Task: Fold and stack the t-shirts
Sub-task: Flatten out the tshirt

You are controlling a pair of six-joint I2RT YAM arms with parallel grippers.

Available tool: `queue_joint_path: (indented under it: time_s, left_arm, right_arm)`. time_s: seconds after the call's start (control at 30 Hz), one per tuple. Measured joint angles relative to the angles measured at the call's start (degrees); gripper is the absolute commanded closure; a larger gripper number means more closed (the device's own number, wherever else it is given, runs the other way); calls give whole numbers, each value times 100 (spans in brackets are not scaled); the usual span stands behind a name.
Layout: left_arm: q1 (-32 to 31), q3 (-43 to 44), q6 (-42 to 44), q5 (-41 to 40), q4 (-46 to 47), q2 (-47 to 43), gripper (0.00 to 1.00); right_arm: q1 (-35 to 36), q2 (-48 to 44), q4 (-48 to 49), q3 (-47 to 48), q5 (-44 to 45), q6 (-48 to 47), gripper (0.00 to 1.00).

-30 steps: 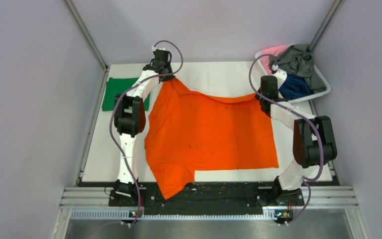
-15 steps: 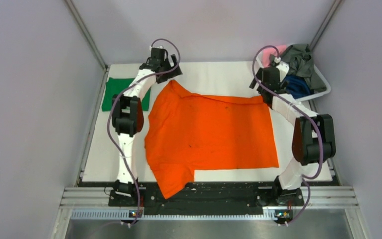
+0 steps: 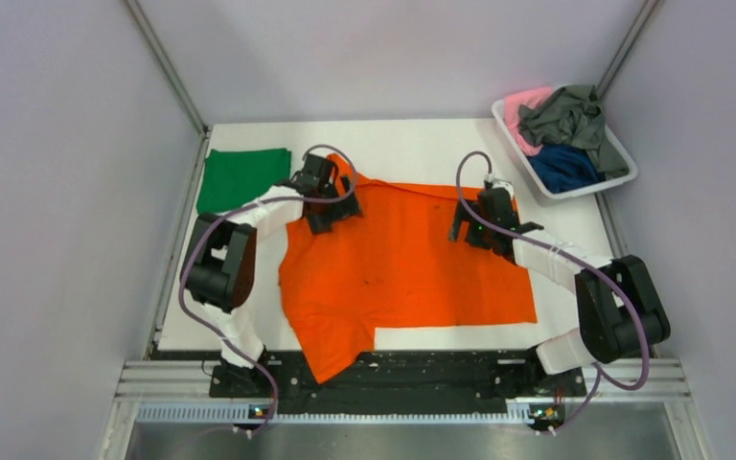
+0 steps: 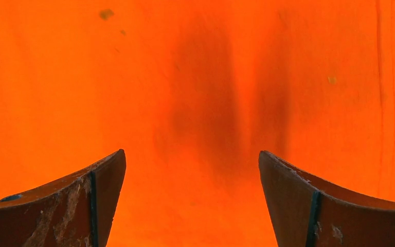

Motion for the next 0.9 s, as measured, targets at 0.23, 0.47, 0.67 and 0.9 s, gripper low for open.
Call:
queue_joint_path:
  time_s: [0.23, 0.47, 0.67, 0.9]
  left_arm:
    - [-66, -745, -164, -96, 149, -400, 1]
    - [-55, -103, -308, 0, 776, -175, 1]
    - [-55, -214, -472, 85, 975, 205, 1]
    - [-52, -339, -507, 31, 1060, 313, 1]
  right_arm:
    - [-4, -81, -162, -339, 138, 131, 1]
    - [-66, 529, 210, 369, 592, 149, 1]
    - [-280, 1471, 752, 981, 632, 149, 1]
    - [-485, 2365, 1222, 1657, 603, 170, 1]
